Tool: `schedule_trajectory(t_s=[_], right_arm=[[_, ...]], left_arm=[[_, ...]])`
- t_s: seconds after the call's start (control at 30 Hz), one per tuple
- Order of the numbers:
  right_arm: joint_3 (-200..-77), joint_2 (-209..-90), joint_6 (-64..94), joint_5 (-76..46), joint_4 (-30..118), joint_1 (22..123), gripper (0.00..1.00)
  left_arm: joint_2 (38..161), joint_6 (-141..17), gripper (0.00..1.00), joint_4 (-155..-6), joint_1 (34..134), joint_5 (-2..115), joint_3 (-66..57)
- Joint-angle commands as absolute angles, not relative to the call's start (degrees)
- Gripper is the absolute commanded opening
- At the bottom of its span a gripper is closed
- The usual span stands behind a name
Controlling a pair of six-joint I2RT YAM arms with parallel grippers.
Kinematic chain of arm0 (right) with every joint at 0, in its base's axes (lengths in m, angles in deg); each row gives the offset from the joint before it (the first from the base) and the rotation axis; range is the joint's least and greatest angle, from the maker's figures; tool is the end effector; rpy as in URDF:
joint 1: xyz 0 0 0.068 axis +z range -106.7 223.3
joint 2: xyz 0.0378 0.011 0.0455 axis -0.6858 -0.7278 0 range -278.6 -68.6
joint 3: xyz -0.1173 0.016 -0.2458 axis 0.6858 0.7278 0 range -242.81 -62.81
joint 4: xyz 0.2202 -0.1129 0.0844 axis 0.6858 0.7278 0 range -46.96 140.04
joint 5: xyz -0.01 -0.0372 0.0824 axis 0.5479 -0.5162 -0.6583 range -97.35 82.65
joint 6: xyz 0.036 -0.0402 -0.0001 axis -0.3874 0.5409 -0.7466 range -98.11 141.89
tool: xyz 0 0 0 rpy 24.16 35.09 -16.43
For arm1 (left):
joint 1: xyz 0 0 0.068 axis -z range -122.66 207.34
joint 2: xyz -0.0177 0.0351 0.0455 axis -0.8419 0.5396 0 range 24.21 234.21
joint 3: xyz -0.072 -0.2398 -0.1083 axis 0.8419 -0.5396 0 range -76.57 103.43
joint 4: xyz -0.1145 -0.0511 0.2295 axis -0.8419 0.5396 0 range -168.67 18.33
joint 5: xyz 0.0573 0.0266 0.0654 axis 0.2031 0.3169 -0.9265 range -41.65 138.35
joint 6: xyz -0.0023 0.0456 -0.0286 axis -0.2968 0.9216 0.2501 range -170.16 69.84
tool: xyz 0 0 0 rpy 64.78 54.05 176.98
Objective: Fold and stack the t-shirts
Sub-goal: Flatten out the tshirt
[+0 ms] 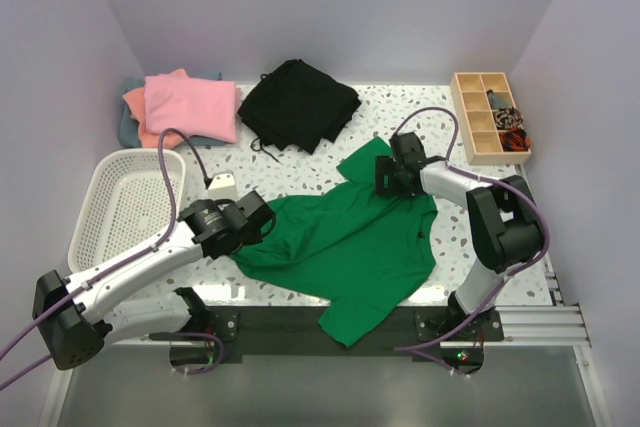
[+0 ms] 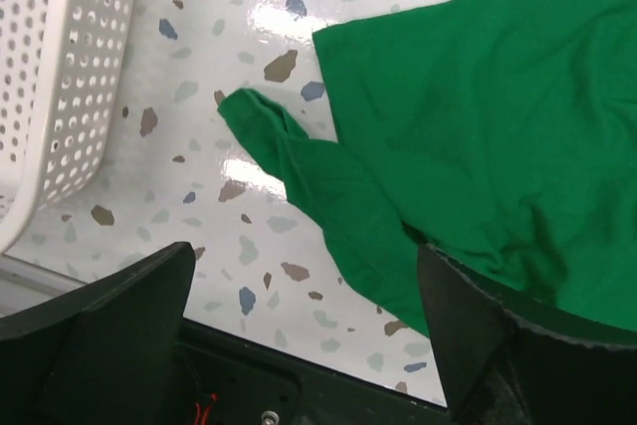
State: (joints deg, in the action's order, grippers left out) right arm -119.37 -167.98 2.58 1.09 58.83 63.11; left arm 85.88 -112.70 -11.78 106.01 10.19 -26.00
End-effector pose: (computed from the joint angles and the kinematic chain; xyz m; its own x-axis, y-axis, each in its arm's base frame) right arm 0.3220 0.1105 0.1582 -0.8450 0.0433 -0.5330 0.0172 0.9984 0.0539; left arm 0.1274 -0.1116 0.2578 -0.7464 -0.2079 -0.6322 -0.3402 0.9356 0.0940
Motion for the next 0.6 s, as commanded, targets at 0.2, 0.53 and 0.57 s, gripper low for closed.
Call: schedule_trajectory(t_s=[0.2,0.53,0.57], right_arm=[[-118.89,-173.11,1.85,-2.52,61.06,62.9,0.88],[-118.8,-173.19,1.76,-2.52,60.79,62.9,0.89],[-118.8,-173.11,1.76,-2.52,60.79,62.9,0.89]], left_arm=[[89.39,-92.64,1.0,-38.43,105.86,12.57,-21.81],[114.81,-75.65,1.0,-60.38,104.36,21.36,-16.98],[116.13,-75.38,1.0,-61.95,103.93,21.45,-16.63]])
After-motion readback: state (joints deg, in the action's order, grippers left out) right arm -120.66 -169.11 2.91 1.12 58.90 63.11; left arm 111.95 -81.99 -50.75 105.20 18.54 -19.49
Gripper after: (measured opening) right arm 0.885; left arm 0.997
